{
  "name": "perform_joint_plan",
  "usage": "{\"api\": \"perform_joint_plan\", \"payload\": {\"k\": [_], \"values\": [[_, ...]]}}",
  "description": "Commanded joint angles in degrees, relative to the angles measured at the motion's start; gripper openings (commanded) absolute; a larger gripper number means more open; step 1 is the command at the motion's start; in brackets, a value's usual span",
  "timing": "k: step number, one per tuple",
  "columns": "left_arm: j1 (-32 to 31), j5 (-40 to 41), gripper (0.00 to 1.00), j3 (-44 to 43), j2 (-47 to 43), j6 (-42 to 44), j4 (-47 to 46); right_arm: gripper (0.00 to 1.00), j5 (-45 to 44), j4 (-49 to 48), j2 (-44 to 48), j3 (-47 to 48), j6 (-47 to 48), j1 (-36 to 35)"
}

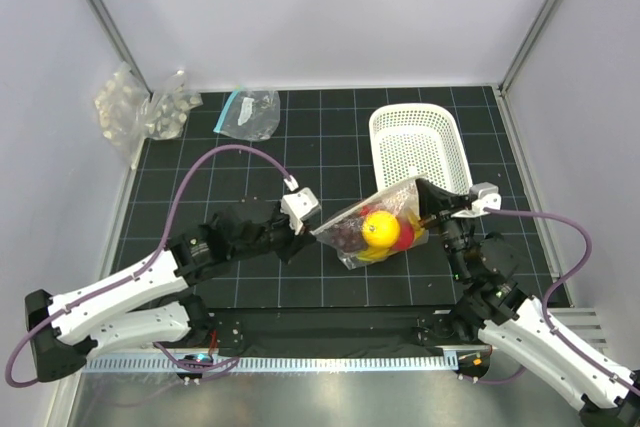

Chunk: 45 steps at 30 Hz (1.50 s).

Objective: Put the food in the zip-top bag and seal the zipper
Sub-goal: Zip the zipper food storage bag at the center of the board, then place the zipper food storage bag at the center of the board, then reset both arms

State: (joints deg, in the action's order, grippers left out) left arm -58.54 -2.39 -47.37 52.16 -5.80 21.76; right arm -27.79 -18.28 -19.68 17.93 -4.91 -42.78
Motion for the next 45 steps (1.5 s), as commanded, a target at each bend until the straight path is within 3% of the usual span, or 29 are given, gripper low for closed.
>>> {"api": "perform_joint_plan", "payload": {"k": [1,7,12,20,23,26,28,31,32,33,35,36,39,41,45], "values": [[0.1,6.5,0.00,-1.2,-1.2,-1.2,1.5,0.01,6.4,-8.8,-1.0,2.7,1.8,1.3],[1.4,23.5,0.08,-6.0,0.9,-8.0,3.1,0.01,22.2,-7.7,-15.2,8.3,0.2,1.3],[4.9,26.0,0.17,-5.7,0.8,-11.6,0.8,0.01,22.4,-6.7,-18.8,9.8,-1.6,1.3],[12.5,25.2,0.04,-0.4,6.0,-11.7,-13.2,0.05,12.3,-6.9,-15.6,7.0,-3.5,1.3],[17.5,20.3,0.01,-4.6,10.8,-14.1,-12.3,0.01,3.5,-3.6,-16.4,8.4,-5.0,1.3],[17.8,17.9,0.04,-7.7,15.2,-15.3,-14.3,0.01,-2.1,-2.4,-16.3,8.2,-6.9,1.3],[17.8,15.1,0.10,-8.7,17.4,-15.1,-16.2,0.01,-5.3,-2.6,-15.4,7.6,-7.6,1.3],[17.9,13.3,0.15,-8.9,20.7,-14.6,-19.7,0.14,-8.4,-2.7,-15.4,6.5,-8.8,1.3],[17.9,13.3,0.18,-7.9,21.2,-14.2,-21.5,0.31,-8.9,-2.1,-15.4,6.6,-8.9,1.3],[17.9,13.2,0.39,-7.3,21.2,-13.9,-22.9,0.43,-9.7,-1.8,-15.5,6.8,-9.1,1.3],[17.9,12.7,0.63,-7.1,20.1,-13.2,-23.1,0.65,-11.4,-1.1,-15.4,7.1,-9.3,1.3],[17.8,12.9,0.78,-6.8,19.0,-13.1,-23.0,0.68,-11.7,-0.6,-15.3,7.1,-9.3,1.3],[17.8,13.8,0.94,-4.0,13.7,-13.9,-24.2,0.72,-12.7,-0.6,-14.2,7.0,-9.3,1.3],[17.9,16.6,1.00,-1.2,10.3,-15.5,-25.2,0.72,-13.6,-0.8,-13.5,6.5,-9.2,1.4],[17.9,20.7,1.00,2.8,1.0,-20.7,-25.5,0.78,-14.4,-2.7,-11.6,5.4,-9.8,1.3]]}}
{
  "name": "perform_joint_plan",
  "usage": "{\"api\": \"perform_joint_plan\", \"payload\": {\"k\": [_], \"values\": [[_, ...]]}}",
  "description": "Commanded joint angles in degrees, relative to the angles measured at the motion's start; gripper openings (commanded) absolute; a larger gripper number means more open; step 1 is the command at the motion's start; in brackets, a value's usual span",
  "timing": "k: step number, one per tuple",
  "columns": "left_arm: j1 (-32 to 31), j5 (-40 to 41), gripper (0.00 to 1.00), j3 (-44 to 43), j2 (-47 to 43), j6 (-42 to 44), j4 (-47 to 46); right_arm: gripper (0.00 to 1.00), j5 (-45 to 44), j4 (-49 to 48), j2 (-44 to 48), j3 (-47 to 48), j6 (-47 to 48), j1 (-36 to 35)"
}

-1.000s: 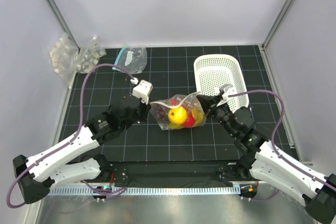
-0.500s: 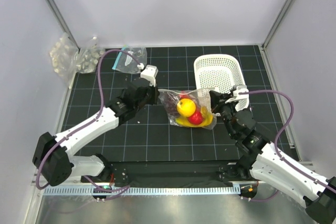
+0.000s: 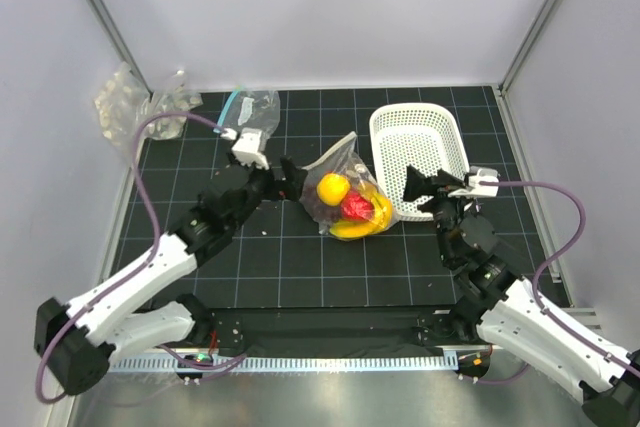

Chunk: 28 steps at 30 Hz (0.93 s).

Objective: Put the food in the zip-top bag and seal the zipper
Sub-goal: Reset both arms

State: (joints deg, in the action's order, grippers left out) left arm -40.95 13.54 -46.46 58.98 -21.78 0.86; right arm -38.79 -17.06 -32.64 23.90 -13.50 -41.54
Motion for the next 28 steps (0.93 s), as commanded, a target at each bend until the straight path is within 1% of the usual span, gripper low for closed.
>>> {"api": "perform_joint_plan", "payload": {"k": [1,4,6,8,13,20,26,28], "values": [[0.2,6.2,1.00,3.5,-6.9,-6.2,-4.3,0.79,-3.6,-3.9,1.4,-0.6,-1.5,0.1],[0.2,9.7,1.00,5.8,-10.8,-8.6,-4.0,0.85,-5.9,-3.5,0.6,0.8,-3.1,0.1],[0.3,12.5,1.00,6.6,-12.3,-9.9,-4.0,0.87,-7.3,-2.5,0.3,1.3,-3.9,0.1],[0.2,13.1,1.00,8.3,-14.2,-10.7,-4.6,0.88,-8.1,-2.0,0.4,1.7,-4.3,0.1],[0.3,9.3,1.00,11.5,-15.7,-8.6,-8.6,0.89,-10.7,-1.5,2.6,1.3,-6.2,0.1],[0.3,7.1,1.00,10.7,-13.8,-7.7,-8.4,0.89,-11.7,-2.0,1.9,1.4,-6.3,0.1],[0.3,5.9,1.00,10.2,-13.0,-7.5,-8.2,0.89,-12.9,-3.1,0.9,1.7,-9.3,0.1],[0.3,5.7,1.00,10.1,-12.8,-7.5,-8.2,0.93,-12.5,-3.7,1.4,1.2,-8.7,0.1]]}}
